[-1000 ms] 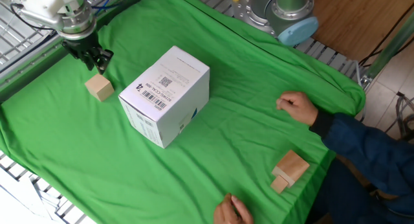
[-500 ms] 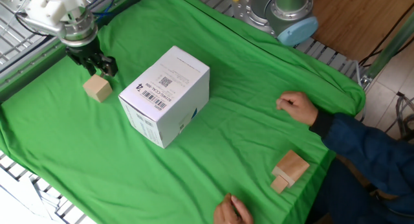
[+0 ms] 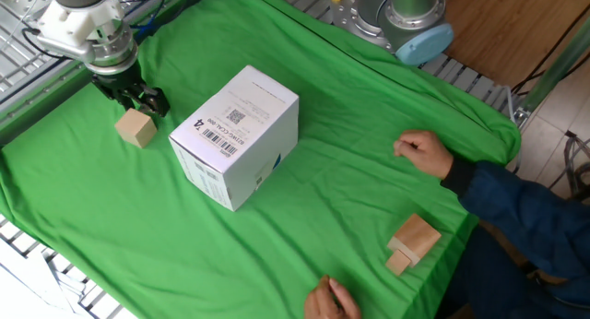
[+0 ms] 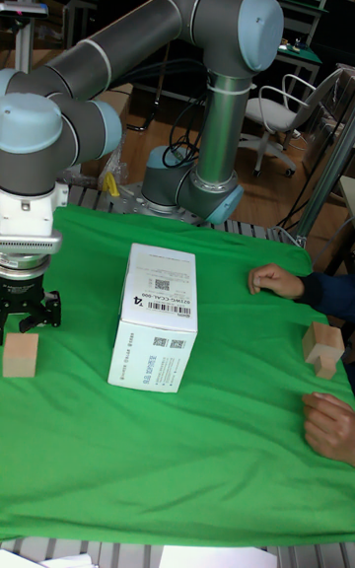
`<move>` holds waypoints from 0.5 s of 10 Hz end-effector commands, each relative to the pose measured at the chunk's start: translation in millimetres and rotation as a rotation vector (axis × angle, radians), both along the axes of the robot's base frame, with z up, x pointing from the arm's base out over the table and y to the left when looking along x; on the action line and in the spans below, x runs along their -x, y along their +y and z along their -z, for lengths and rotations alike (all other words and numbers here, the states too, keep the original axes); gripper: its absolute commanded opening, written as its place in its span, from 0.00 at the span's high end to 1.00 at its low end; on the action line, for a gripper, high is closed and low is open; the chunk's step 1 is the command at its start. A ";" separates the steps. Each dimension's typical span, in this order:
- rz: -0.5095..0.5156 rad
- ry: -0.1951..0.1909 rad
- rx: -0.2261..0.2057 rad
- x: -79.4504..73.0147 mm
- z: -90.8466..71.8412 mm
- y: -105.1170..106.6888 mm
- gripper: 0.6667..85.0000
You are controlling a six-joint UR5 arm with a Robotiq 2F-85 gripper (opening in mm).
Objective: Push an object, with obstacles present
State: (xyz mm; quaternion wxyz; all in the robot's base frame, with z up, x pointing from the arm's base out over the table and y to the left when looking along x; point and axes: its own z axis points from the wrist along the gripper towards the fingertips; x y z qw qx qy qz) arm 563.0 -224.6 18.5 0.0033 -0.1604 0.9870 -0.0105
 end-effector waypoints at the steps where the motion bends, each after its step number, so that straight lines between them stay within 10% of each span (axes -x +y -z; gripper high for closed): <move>1: 0.007 0.007 -0.008 4.0 -7.2 0.4 0.59; 5: -0.002 0.018 0.007 8.3 -17.6 -7.3 0.60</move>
